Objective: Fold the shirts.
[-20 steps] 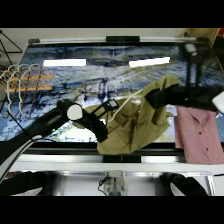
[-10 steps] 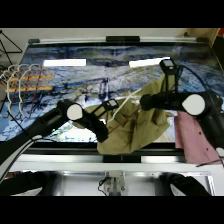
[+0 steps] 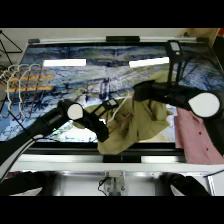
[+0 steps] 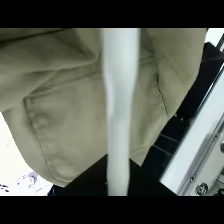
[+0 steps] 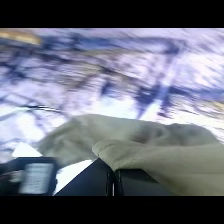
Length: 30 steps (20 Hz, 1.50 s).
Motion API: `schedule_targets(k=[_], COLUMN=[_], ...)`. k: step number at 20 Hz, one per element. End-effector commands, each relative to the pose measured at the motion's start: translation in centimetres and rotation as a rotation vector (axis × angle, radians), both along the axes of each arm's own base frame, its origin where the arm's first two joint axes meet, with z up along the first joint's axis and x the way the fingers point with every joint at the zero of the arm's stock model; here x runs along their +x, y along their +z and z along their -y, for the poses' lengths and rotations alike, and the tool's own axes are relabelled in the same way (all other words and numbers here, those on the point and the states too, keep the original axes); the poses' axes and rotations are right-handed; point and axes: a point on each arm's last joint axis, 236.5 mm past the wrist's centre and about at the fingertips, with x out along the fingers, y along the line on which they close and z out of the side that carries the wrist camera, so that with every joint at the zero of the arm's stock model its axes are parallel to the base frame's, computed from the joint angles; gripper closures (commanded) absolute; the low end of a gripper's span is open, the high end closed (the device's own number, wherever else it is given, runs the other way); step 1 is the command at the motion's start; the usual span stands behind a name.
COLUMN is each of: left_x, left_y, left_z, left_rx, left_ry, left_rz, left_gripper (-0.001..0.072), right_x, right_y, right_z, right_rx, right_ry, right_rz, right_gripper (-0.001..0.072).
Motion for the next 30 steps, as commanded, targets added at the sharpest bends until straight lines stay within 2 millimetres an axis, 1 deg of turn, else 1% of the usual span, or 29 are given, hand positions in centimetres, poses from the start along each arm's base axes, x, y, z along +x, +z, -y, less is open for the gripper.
schedule_targets(k=[1, 3, 5, 6, 7, 8, 9, 10, 11, 12, 13, 14, 15, 16, 17, 18, 19, 20, 21, 22, 23, 24, 25, 27, 28, 30], left_x=[-0.4, -0.2, 0.3, 0.7, 1.0, 1.4, 1.4, 1.3, 1.1, 0.9, 0.6, 0.4, 0.1, -0.1, -0.2, -0.2, 0.0, 0.1, 0.1, 0.1, 0.1, 0.1, 0.3, 0.8, 0.9, 1.3], left_y=[-0.4, -0.4, -0.4, -0.4, -0.4, -0.3, -0.2, -0.2, -0.4, -0.5, -0.5, -0.6, -0.6, -0.6, -0.7, -0.7, -0.8, -1.0, -1.1, -1.3, -1.5, -1.7, -1.9, -2.1, -2.2, -2.4], left_z=[0.3, 0.3, -0.1, -0.4, -0.7, -1.0, -1.5, -1.9, -2.2, -2.6, -2.8, -3.0, -3.1, -3.3, -3.5, -3.6, -3.8, -4.1, -4.6, -5.0, -5.6, -6.2, -6.8, -7.5, -7.6, -8.2], left_rx=[0.006, 0.005, 0.004, 0.005, 0.006, 0.007, 0.011, 0.021, 0.036, 0.051, 0.059, 0.065, 0.071, 0.077, 0.085, 0.09, 0.098, 0.111, 0.129, 0.148, 0.174, 0.198, 0.223, 0.256, 0.262, 0.297], left_ry=[-0.014, -0.011, 0.007, 0.017, 0.029, 0.038, 0.031, 0.021, 0.011, -0.005, -0.02, -0.032, -0.046, -0.061, -0.068, -0.073, -0.075, -0.083, -0.103, -0.116, -0.125, -0.136, -0.142, -0.151, -0.164, -0.184], left_rz=[-0.005, -0.003, -0.003, -0.004, -0.005, -0.006, -0.008, -0.013, -0.016, -0.015, -0.02, -0.026, -0.032, -0.036, -0.037, -0.031, -0.023, -0.015, -0.007, -0.002, 0.002, 0.005, 0.014, 0.038, 0.048, 0.078], left_gripper=[0.066, 0.0659, 0.0659, 0.0659, 0.0659, 0.066, 0.0659, 0.066, 0.066, 0.0659, 0.0659, 0.066, 0.066, 0.066, 0.066, 0.066, 0.066, 0.066, 0.066, 0.066, 0.066, 0.066, 0.066, 0.066, 0.066, 0.0661], right_x=[-3.6, -4.8, -6.2, -6.5, -6.6, -6.5, -6.1, -5.3, -4.1, -2.7, -1.3, -0.3, 0.6, 1.4, 2.0, 2.4, 2.6, 2.7, 2.5, 2.3, 2.1, 2.3, 2.8, 4.0, 4.3, 4.0], right_y=[1.6, 0.7, -0.1, -0.5, -0.7, -0.3, 0.8, 2.2, 3.7, 5.0, 5.7, 5.7, 4.9, 3.7, 1.6, -0.6, -3.0, -5.3, -7.0, -8.1, -8.8, -8.9, -8.7, -8.2, -8.4, -9.7], right_z=[-4.9, -6.3, -6.5, -6.0, -5.2, -4.2, -2.9, -0.7, 2.4, 6.0, 10.2, 14.1, 17.7, 20.3, 22.0, 22.6, 22.5, 22.4, 22.3, 21.6, 20.7, 19.8, 19.3, 18.7, 18.7, 18.2], right_rx=[0.037, 0.027, 0.012, -0.006, -0.02, -0.024, -0.028, -0.046, -0.078, -0.116, -0.17, -0.23, -0.277, -0.291, -0.291, -0.281, -0.276, -0.352, -0.472, -0.58, -0.676, -0.753, -0.814, -0.881, -0.929, -0.959], right_ry=[0.172, 0.213, 0.242, 0.245, 0.235, 0.213, 0.18, 0.114, 0.014, -0.105, -0.24, -0.349, -0.443, -0.505, -0.513, -0.474, -0.388, -0.251, -0.078, 0.12, 0.317, 0.462, 0.533, 0.554, 0.582, 0.656], right_rz=[0.04, 0.006, -0.049, -0.069, -0.084, -0.078, -0.043, 0.011, 0.069, 0.118, 0.153, 0.165, 0.139, 0.088, 0.014, -0.064, -0.138, -0.154, -0.12, -0.048, 0.051, 0.156, 0.237, 0.312, 0.331, 0.315], right_gripper=[0.0647, 0.0647, 0.0636, 0.0471, 0.0187, 0.0164, 0.0164, 0.0164, 0.0164, 0.0164, 0.0164, 0.0164, 0.0164, 0.0164, 0.0164, 0.0164, 0.0165, 0.0164, 0.0164, 0.0164, 0.0165, 0.0164, 0.0164, 0.0164, 0.0165, 0.0165])
